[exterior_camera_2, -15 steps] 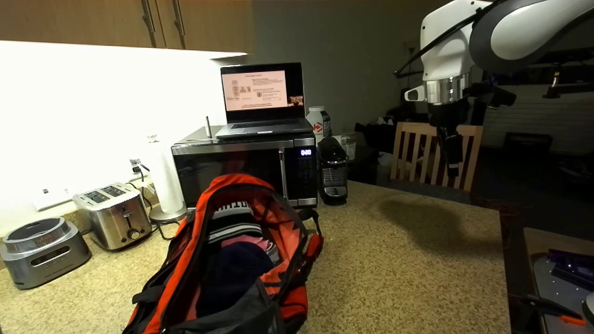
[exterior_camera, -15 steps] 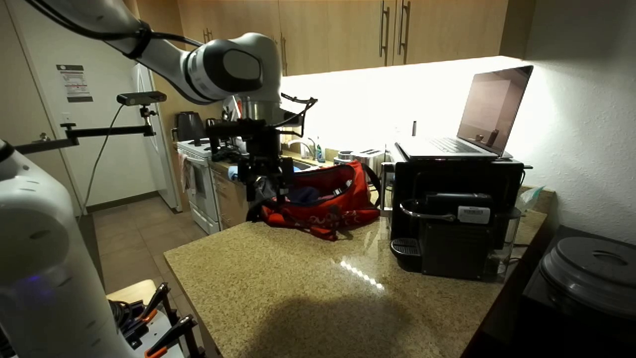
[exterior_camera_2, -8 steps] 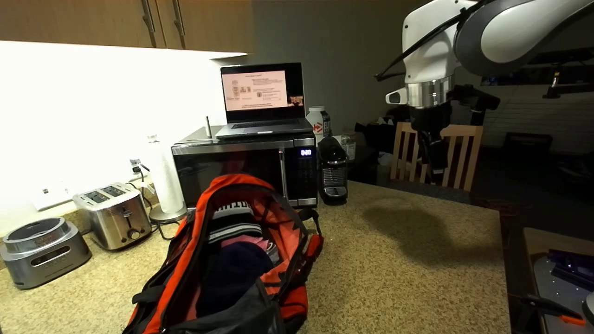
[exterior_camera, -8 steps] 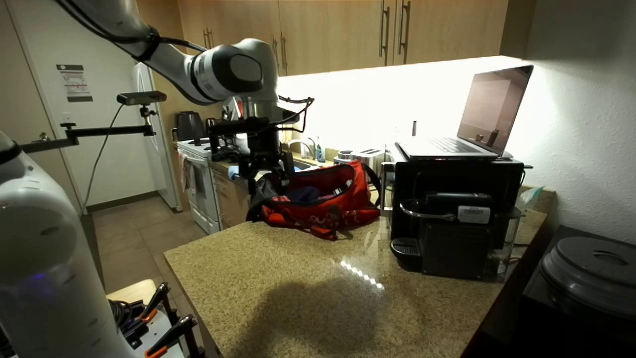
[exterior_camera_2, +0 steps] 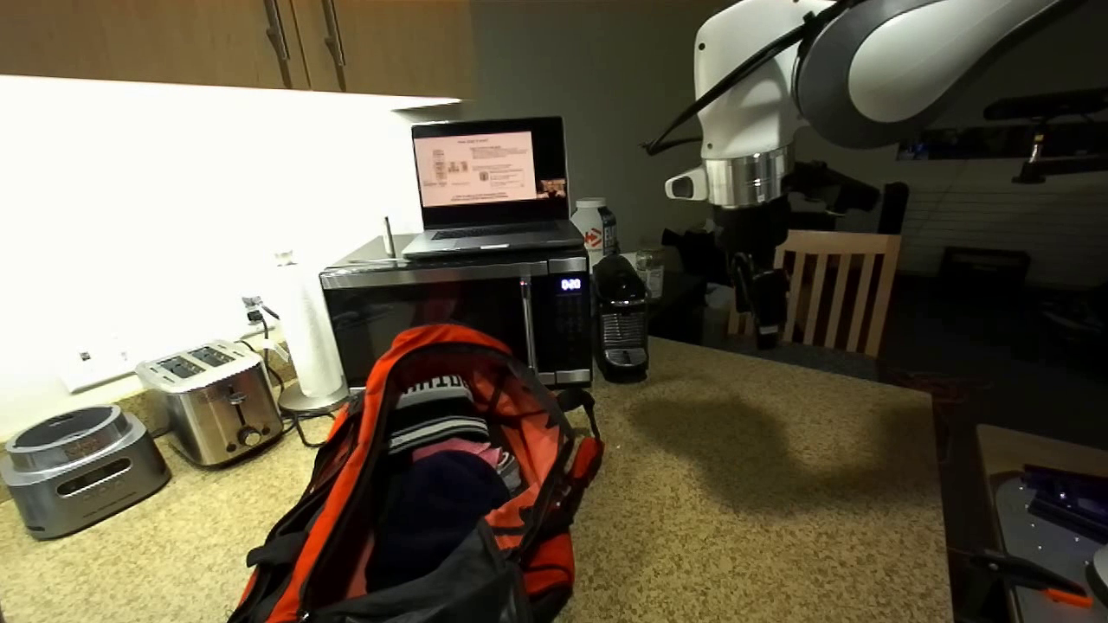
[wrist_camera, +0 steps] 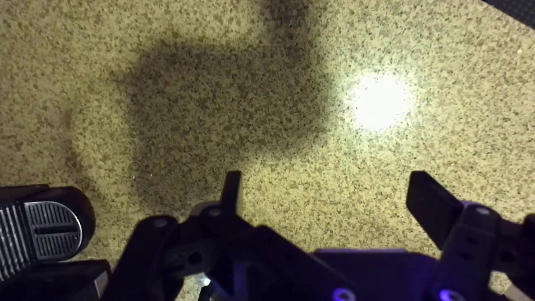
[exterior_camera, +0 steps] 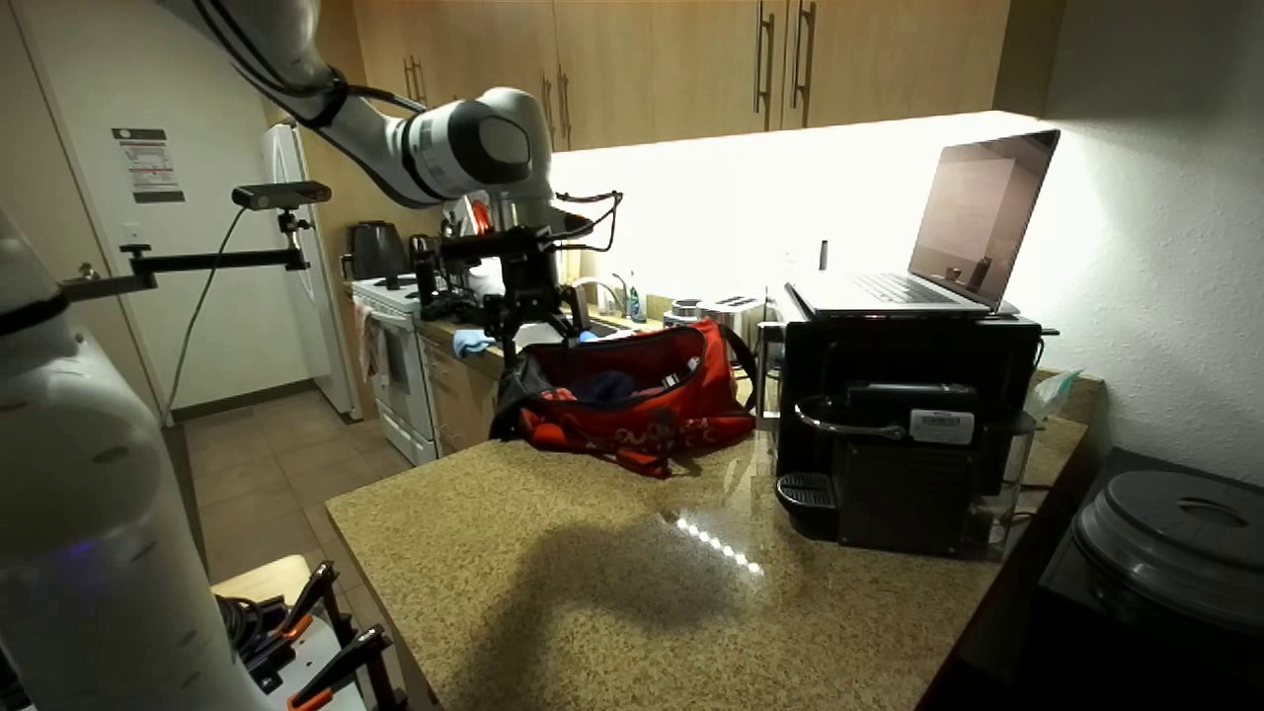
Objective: Remove the head sock from the bag and put it on the counter
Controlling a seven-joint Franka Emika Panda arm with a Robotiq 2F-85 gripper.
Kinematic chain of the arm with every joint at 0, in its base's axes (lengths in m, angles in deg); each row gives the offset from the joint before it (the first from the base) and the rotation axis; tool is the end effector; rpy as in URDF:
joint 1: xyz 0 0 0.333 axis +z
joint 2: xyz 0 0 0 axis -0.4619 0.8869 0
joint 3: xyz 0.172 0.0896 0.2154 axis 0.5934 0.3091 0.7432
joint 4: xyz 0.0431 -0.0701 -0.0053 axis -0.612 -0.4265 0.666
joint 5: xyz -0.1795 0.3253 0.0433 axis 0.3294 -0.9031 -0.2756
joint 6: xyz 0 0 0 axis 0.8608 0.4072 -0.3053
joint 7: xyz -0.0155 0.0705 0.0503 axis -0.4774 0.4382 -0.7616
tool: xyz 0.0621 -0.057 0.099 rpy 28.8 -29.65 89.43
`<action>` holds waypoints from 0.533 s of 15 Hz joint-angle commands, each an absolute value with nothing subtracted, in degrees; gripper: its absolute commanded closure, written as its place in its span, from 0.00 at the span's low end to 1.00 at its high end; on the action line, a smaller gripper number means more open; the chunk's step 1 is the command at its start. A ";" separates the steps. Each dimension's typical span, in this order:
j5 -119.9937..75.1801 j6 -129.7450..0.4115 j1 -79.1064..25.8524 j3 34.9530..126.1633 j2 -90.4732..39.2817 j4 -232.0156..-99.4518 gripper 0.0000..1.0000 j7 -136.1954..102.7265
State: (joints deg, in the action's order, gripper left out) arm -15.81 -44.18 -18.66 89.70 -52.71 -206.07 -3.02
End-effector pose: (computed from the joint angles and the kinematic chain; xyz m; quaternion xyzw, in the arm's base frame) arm 0.4395 0.0957 0.3688 0.9657 0.2364 -0.0668 0.0845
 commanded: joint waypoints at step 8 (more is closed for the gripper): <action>-15.39 -47.48 -17.57 93.53 -43.02 -198.32 0.00 -1.36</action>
